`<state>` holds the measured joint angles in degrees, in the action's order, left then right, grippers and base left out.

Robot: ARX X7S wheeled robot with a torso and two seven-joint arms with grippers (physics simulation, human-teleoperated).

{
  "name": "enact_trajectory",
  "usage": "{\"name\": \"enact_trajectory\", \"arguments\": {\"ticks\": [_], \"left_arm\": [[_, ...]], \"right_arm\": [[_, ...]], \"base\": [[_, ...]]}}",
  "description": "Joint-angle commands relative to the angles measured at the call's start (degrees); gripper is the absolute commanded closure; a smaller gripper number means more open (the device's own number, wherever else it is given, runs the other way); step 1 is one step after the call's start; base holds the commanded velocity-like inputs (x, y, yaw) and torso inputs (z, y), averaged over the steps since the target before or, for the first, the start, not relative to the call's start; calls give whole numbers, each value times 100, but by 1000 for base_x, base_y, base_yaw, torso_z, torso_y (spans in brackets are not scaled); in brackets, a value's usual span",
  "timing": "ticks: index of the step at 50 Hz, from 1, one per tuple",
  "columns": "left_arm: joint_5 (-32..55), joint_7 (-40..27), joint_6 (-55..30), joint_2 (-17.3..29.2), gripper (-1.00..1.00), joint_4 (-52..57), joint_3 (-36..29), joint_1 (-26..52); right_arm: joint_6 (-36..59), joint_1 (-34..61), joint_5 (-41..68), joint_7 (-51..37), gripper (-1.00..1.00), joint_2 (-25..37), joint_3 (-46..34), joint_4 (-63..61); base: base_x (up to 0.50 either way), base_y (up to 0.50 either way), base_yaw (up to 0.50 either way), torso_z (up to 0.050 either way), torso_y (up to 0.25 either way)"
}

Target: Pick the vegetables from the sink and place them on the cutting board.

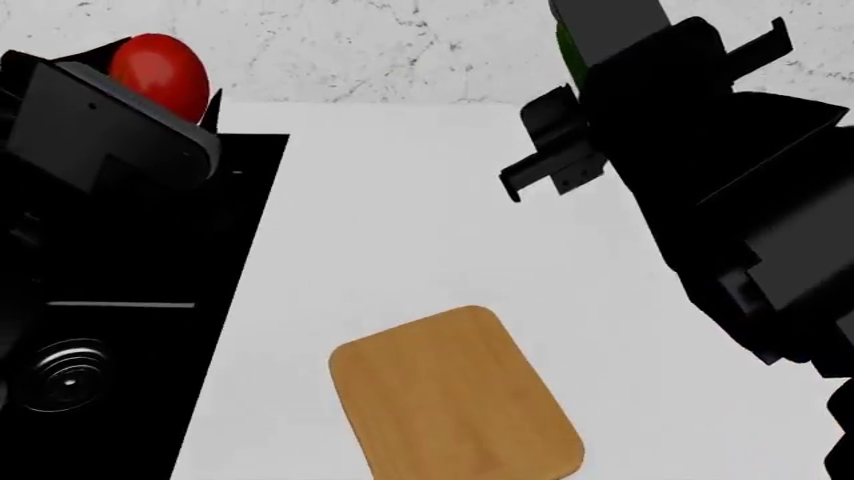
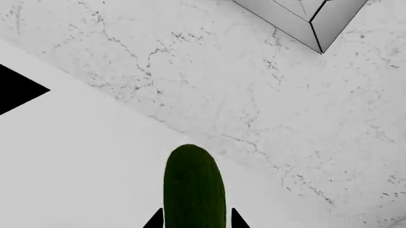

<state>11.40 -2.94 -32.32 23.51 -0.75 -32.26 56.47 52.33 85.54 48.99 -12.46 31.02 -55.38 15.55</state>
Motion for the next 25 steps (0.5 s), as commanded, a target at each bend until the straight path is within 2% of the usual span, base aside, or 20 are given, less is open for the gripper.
{"name": "enact_trajectory", "arguments": {"ticks": [1, 7, 10, 17, 23, 25], "left_arm": [[92, 198, 314, -536, 100, -624, 144, 396], [-344, -239, 665, -812, 100, -1417, 69, 785], [-349, -134, 669, -843, 100, -1501, -20, 847], [542, 589, -906, -1111, 100, -1579, 129, 1158], [948, 877, -1499, -1273, 100, -1835, 261, 1378], [1191, 1171, -1903, -1339, 100, -2000, 248, 1529]], "right_arm": [[739, -5, 315, -131, 100, -204, 559, 43], [1353, 148, 629, -206, 100, -267, 619, 189], [1455, 226, 698, -239, 100, -299, 688, 303], [1389, 366, 566, -223, 100, -480, 682, 906], [1300, 387, 506, -256, 100, -599, 686, 1096], [1305, 411, 502, -301, 100, -631, 703, 1129]], "base": [[0, 0, 0, 0, 0], [0, 0, 0, 0, 0], [0, 0, 0, 0, 0], [0, 0, 0, 0, 0], [0, 0, 0, 0, 0], [0, 0, 0, 0, 0]]}}
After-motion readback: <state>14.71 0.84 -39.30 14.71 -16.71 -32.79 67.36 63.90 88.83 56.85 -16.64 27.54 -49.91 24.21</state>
